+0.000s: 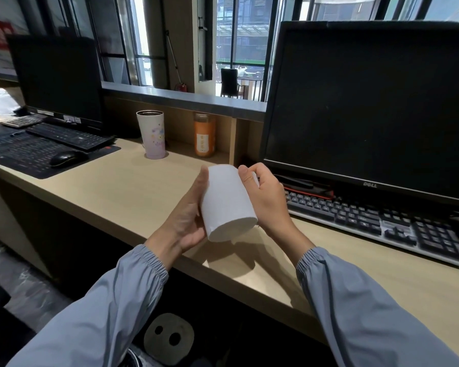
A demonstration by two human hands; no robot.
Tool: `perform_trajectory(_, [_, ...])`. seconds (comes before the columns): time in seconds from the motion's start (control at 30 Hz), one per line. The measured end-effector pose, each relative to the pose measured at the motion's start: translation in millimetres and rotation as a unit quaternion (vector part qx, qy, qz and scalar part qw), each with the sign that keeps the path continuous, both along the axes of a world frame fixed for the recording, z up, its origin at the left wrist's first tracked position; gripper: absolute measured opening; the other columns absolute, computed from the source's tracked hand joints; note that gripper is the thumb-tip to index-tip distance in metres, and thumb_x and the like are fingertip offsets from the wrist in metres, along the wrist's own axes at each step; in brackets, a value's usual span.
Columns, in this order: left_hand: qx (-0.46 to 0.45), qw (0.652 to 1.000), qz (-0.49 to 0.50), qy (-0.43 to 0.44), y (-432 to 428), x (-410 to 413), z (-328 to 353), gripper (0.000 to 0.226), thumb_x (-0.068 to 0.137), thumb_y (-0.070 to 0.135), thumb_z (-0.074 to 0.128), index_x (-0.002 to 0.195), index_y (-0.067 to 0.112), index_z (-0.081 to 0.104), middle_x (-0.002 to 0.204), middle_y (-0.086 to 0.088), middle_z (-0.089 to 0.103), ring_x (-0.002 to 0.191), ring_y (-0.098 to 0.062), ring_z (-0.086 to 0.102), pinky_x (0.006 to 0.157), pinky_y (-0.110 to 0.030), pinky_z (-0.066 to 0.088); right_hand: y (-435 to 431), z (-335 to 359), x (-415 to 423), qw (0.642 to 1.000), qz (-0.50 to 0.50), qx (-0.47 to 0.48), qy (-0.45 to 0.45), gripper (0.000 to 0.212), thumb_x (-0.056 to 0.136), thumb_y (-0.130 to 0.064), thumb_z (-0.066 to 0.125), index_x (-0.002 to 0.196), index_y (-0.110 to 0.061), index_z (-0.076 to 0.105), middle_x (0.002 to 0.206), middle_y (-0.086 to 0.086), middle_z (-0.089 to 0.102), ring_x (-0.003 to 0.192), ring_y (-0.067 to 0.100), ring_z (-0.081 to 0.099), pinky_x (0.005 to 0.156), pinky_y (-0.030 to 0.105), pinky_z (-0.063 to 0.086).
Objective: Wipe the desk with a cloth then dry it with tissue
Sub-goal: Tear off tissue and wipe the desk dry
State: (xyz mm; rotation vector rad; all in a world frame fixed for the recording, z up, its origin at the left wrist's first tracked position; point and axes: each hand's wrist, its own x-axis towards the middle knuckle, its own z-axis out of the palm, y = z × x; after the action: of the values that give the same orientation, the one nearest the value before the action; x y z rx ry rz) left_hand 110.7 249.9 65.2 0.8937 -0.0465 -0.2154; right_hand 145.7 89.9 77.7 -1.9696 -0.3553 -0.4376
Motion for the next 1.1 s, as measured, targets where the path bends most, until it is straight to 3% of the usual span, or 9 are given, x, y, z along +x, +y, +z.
perform_trajectory(0.1, [0.028,0.999,0.026,0.004,5,1,0,0.125,0.042,0.048,0.105,0.149,0.021,0.046,0.138,-0.023,0.065,0.118,-0.04,0.07,0.092,-0.06,0.059,-7,2,-1,1.0,0.002,-0.008,-0.015,0.033,0.107,-0.051,0.048,0.093,-0.023,0.058,0.084,-0.008,0.065,0.075,0.001,0.062,0.056,0.02,0.043])
perform_trajectory(0.23, [0.07,0.997,0.039,-0.007,17,4,-3,0.11,0.053,0.045,0.101,0.147,0.025,0.047,0.138,-0.022,0.066,0.12,-0.042,0.069,0.093,-0.062,0.058,-20,11,-1,0.997,0.022,-0.048,-0.05,0.028,0.106,-0.051,0.049,0.09,-0.028,0.055,0.081,-0.005,0.064,0.076,0.011,0.062,0.057,0.029,0.041])
perform_trajectory(0.37, [0.165,0.982,0.083,-0.034,24,10,-3,0.101,0.059,0.048,0.091,0.146,0.037,0.041,0.138,-0.018,0.058,0.118,-0.04,0.069,0.089,-0.055,0.062,-33,15,5,0.993,0.02,-0.092,-0.074,0.029,0.106,-0.049,0.052,0.088,-0.027,0.056,0.067,-0.003,0.059,0.06,0.01,0.054,0.048,0.02,0.031])
perform_trajectory(0.53, [0.228,0.97,0.061,-0.064,26,24,1,0.097,0.056,0.046,0.09,0.142,0.037,0.046,0.137,-0.017,0.058,0.113,-0.039,0.07,0.087,-0.053,0.063,-41,10,8,0.992,0.013,-0.11,-0.067,0.03,0.107,-0.044,0.052,0.083,-0.027,0.052,0.065,-0.006,0.057,0.062,0.003,0.054,0.049,0.018,0.034])
perform_trajectory(0.63, [0.073,0.997,0.023,-0.014,40,27,-3,0.098,0.055,0.048,0.096,0.141,0.022,0.057,0.129,-0.019,0.066,0.107,-0.036,0.072,0.087,-0.053,0.061,-71,7,16,0.995,-0.057,-0.073,-0.045,0.034,0.107,-0.044,0.052,0.081,-0.021,0.051,0.063,-0.002,0.053,0.056,0.008,0.046,0.05,0.027,0.032])
perform_trajectory(0.7, [0.037,0.995,0.088,-0.016,60,41,-3,0.1,0.059,0.05,0.097,0.145,0.022,0.055,0.14,-0.023,0.061,0.117,-0.041,0.067,0.093,-0.059,0.058,-94,8,18,0.993,-0.084,-0.067,-0.04,0.034,0.107,-0.047,0.051,0.082,-0.022,0.052,0.064,-0.002,0.054,0.057,0.013,0.047,0.05,0.029,0.033])
perform_trajectory(0.87, [0.286,0.935,0.196,-0.081,55,77,16,0.095,0.074,0.039,0.092,0.149,0.033,0.034,0.132,-0.003,0.048,0.117,-0.032,0.06,0.083,-0.044,0.062,-75,10,16,0.99,-0.041,-0.133,-0.025,0.035,0.105,-0.053,0.05,0.088,-0.023,0.051,0.064,0.004,0.058,0.054,0.013,0.048,0.05,0.032,0.031])
perform_trajectory(0.97, [0.343,0.904,0.232,-0.107,50,105,20,0.094,0.077,0.038,0.09,0.147,0.037,0.028,0.125,0.003,0.044,0.114,-0.026,0.057,0.095,-0.044,0.059,-72,8,19,0.993,-0.04,-0.105,-0.026,0.035,0.106,-0.053,0.049,0.087,-0.023,0.052,0.067,0.004,0.058,0.056,0.013,0.047,0.051,0.034,0.031])
perform_trajectory(1.1, [0.404,0.87,0.255,-0.123,51,149,17,0.105,0.073,0.042,0.094,0.149,0.035,0.022,0.134,-0.001,0.039,0.11,-0.017,0.053,0.085,-0.033,0.053,-75,4,19,0.994,-0.042,-0.098,-0.006,0.033,0.106,-0.051,0.049,0.087,-0.024,0.052,0.068,0.005,0.061,0.059,0.017,0.052,0.052,0.035,0.032])
